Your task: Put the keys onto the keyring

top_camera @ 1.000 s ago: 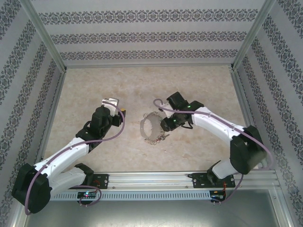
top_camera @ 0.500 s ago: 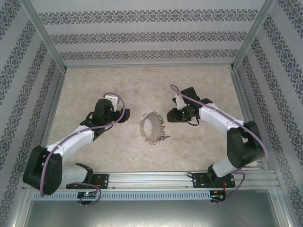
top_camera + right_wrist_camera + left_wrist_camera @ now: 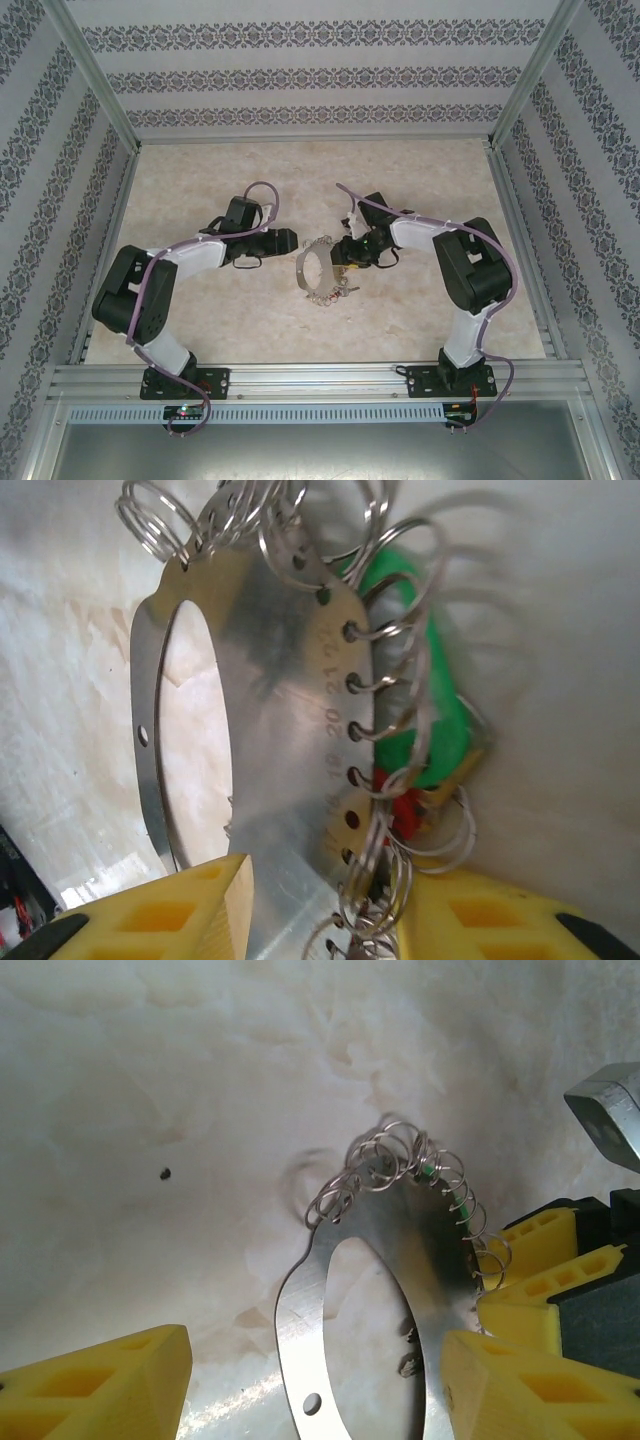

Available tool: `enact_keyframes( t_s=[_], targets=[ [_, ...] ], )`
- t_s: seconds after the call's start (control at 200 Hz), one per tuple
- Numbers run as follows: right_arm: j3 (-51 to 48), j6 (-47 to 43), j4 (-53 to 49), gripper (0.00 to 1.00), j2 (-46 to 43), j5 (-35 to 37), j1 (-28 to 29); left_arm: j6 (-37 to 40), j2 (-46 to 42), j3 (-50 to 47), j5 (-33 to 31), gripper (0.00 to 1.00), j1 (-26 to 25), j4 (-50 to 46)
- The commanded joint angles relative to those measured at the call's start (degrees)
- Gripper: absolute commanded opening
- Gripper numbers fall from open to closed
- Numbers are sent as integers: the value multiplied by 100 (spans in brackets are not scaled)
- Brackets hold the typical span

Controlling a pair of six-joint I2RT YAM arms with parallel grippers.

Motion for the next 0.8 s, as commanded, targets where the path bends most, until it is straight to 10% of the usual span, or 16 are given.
enact_keyframes(
  t_s=[0.0,0.3,0.59,0.794],
  targets=[
    [-7,106,496,39,65,-530,136,-166,255,166,305,67,-49,-169],
    [-338,457,1575,0,2,-712,146,-256,516,241,224,62,-288,73],
    [-161,300,1117,34,214,-454,179,-613,70,-39,-837,66,-299,-428],
    [14,110,1090,38,494,-542,371,-657,-224,-344,-1050,67,-296,-546]
  ],
)
